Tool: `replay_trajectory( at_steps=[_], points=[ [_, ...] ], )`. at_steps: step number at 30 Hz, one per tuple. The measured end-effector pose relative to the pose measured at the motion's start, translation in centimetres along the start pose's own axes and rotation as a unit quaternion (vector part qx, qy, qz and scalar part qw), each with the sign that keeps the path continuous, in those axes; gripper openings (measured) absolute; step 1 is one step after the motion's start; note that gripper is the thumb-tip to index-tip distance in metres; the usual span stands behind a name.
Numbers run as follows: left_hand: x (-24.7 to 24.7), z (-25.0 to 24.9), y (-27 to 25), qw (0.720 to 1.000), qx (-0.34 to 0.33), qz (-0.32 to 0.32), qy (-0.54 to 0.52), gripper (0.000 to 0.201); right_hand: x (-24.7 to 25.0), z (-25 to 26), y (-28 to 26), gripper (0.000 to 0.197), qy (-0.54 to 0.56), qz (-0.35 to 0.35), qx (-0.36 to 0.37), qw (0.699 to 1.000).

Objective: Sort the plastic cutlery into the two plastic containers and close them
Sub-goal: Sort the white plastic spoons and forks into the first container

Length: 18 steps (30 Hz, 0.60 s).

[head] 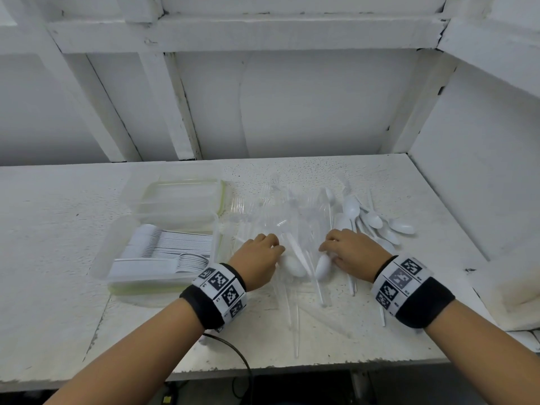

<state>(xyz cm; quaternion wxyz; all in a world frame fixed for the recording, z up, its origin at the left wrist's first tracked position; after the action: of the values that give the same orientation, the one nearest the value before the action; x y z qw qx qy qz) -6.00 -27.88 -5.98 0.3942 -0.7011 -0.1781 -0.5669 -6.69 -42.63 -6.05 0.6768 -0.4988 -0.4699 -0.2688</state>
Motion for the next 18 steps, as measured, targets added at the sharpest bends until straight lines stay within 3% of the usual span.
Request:
replay_trajectory(
  at_steps=[4,8,11,18],
  points=[
    [0.2,0.3,-0.2,1.000,0.007,-0.020,-0.001,0.031,1.4,1.0,-0.4,0.011,-0.033,-0.071,0.056,0.995],
    [1.2,0.7,-0.6,0.994,-0.012,-0.076,-0.072,0.030,1.8,1.2,-1.1,0.008,0.021,-0.127,0.111,0.985],
    [2.6,1.9,-1.1,0.973,-0.012,-0.129,-0.191,0.026,2.8,1.0,-1.9,0.028,0.106,-0.172,0.124,0.971],
    [3.4,3.7,-1.4,0.905,0.026,-0.151,-0.397,0.016,4.5,0.9,-3.4,0.026,0.200,-0.264,0.124,0.935]
  ],
)
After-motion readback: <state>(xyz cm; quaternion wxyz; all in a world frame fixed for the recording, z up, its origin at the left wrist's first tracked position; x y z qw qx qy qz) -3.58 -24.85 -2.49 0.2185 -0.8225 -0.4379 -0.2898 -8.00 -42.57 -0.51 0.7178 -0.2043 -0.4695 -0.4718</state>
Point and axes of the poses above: each hand's wrist, its own y-axis towards the middle knuckle, its own x-axis out of the back of the hand, z = x × y, the point moved 8 cm from there along y, towards the middle knuckle, and after that the axes turned 13 degrees about z, right-handed, at the moved point
